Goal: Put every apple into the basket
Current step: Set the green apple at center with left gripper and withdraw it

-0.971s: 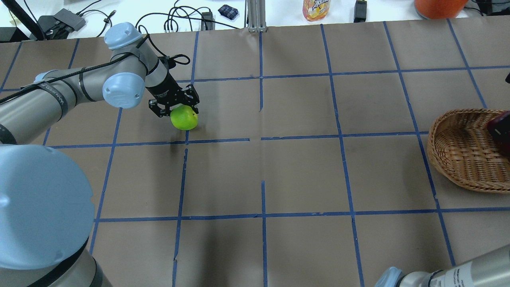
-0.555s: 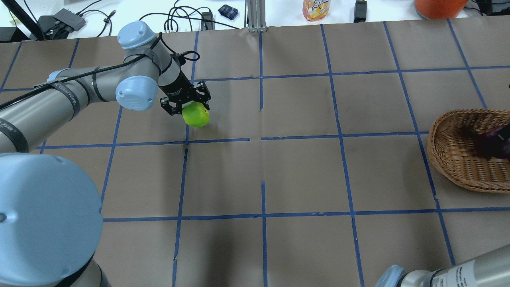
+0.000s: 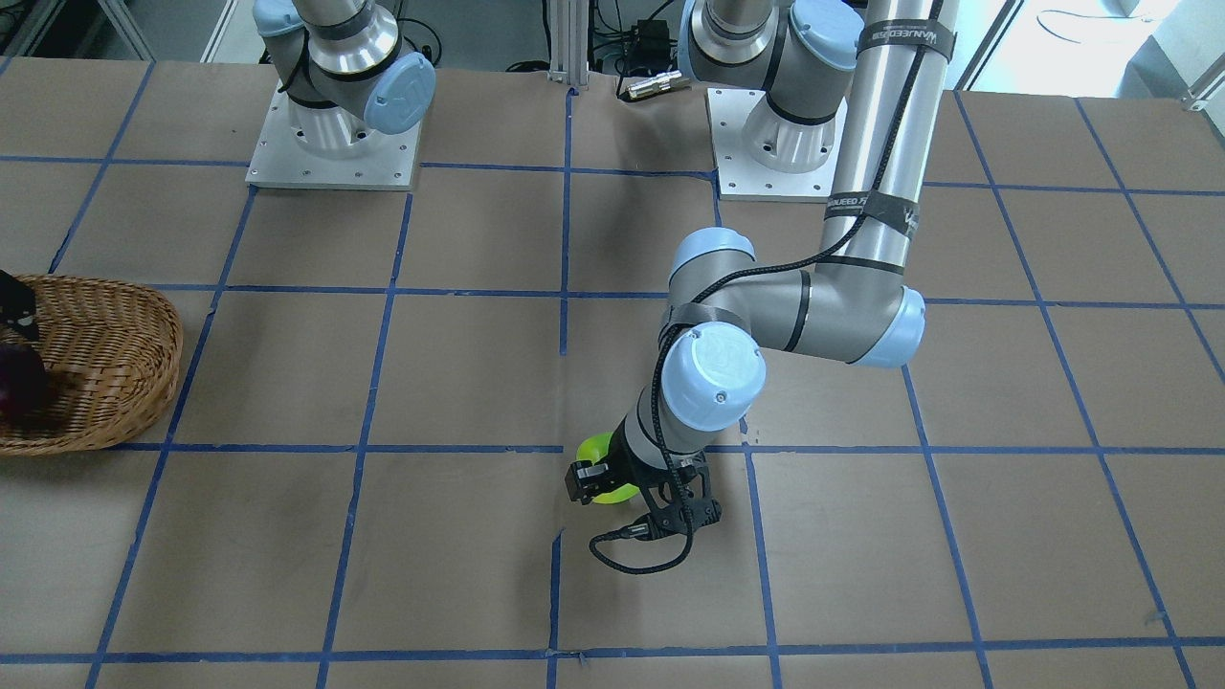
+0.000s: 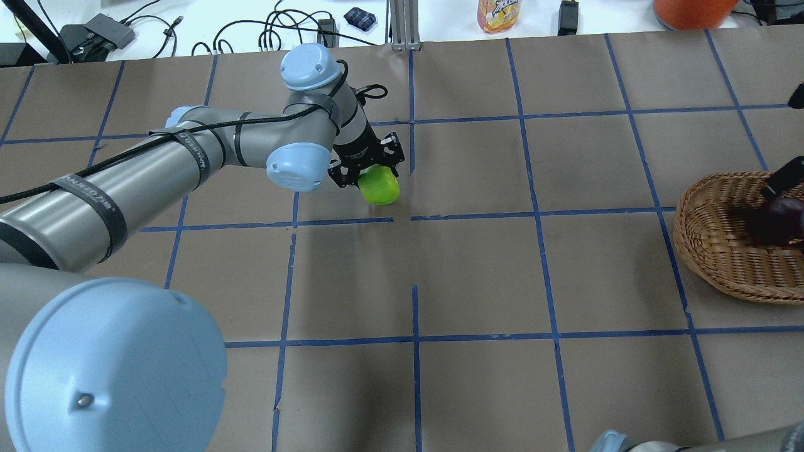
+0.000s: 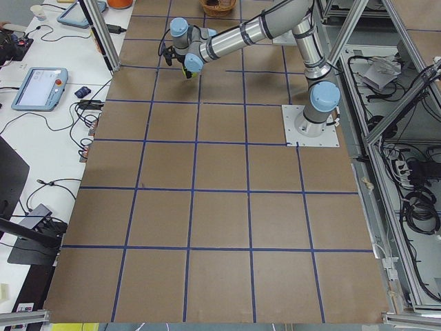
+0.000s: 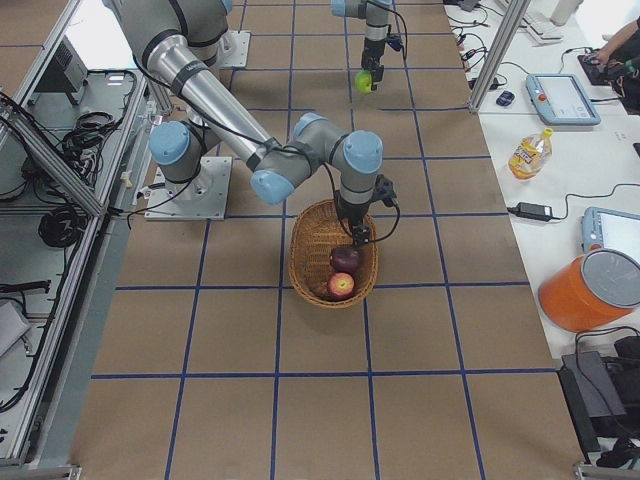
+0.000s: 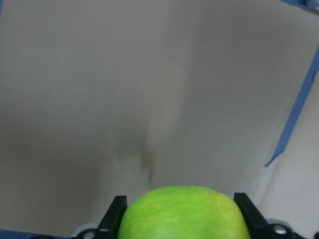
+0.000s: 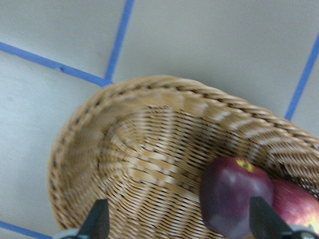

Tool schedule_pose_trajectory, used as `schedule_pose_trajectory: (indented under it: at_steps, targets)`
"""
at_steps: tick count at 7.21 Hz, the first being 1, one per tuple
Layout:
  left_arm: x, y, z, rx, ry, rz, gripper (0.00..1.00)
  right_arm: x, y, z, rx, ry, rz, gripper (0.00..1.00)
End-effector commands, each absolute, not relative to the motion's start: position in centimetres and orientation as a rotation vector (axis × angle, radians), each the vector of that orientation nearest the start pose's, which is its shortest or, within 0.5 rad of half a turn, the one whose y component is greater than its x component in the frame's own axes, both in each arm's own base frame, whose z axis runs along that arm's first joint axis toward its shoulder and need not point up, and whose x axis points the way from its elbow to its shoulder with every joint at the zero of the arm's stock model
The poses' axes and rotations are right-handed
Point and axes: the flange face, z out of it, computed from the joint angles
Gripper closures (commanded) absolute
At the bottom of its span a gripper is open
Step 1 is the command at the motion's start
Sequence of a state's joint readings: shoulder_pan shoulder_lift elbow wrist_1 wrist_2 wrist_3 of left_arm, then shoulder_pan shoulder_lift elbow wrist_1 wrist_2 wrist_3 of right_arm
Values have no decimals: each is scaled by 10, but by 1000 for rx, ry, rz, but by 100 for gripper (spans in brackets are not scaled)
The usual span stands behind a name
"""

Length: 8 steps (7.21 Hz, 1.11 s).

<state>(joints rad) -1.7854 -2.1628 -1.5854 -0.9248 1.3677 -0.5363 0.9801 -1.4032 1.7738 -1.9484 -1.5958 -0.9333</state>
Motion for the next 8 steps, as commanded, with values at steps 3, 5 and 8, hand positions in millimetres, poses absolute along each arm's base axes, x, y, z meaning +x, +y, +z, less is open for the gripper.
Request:
schedule_pose_trajectory:
  at_steps: [3, 5, 8]
  targets:
    - [-234, -649, 285, -414, 3340, -100, 0, 55, -540, 368, -199, 3144, -71, 0]
    - [-123, -668, 388, -155, 3343, -22, 0, 138, -548, 346, -66, 3134, -144, 0]
    - [-34, -618, 491, 113, 3201, 58, 0, 265, -597, 308, 144, 3017, -159, 0]
